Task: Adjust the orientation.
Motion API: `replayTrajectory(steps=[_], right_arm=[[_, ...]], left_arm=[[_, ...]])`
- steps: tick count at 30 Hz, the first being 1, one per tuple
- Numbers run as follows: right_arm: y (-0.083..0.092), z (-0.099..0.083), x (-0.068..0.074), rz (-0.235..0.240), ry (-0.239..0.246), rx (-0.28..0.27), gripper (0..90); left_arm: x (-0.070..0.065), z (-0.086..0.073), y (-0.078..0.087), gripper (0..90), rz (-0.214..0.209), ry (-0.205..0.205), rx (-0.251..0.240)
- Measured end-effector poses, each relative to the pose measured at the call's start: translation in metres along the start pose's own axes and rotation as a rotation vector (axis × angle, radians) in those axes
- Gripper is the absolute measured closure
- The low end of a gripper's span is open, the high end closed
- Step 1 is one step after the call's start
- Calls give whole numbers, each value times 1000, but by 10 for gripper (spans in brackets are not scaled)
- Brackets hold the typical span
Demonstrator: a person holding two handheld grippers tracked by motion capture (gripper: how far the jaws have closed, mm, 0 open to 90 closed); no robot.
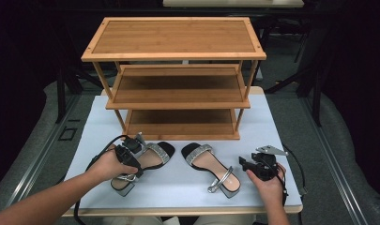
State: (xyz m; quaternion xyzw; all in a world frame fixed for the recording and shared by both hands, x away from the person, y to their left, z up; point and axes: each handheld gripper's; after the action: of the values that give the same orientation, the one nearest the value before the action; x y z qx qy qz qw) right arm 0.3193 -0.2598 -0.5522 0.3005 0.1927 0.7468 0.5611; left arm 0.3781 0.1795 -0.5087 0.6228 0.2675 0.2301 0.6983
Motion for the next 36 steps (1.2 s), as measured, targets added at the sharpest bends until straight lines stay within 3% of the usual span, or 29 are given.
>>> replayTrajectory(steps=[9, 12, 16, 21, 25, 30, 36], right_arm=[[-2, -1, -2, -5, -6, 0, 414], [-2, -1, -2, -5, -8, 1, 414], [-1, -1, -2, 0, -4, 11, 414], [-3, -1, -2, -6, -8, -2, 415], [-2, -1, -2, -2, -5, 18, 415], [-3, -1, -2, -11, -9, 9, 415], [-4, -2, -3, -13, -7, 11, 415]], left_arm=[[-1, 1, 0, 406, 7, 40, 6], [-2, 2, 0, 408, 21, 30, 22], [-1, 1, 0, 410, 3, 46, 3], [-2, 0, 0, 412, 13, 48, 0], [-2, 0, 0, 413, 19, 37, 6], [1, -2, 1, 414, -9, 47, -24], [3, -1, 1, 420, -19, 68, -4]])
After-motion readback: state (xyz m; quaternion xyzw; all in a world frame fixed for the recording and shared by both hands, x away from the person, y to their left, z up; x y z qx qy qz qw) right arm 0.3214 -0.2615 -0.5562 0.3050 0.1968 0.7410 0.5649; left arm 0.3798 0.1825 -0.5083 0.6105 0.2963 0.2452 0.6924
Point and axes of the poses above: each handheld gripper's, and its own axes: y roughly backward along the jaws, z roughly out of its top, x roughly to its left, and after that the axes turned 8 degrees about -y, right-handed
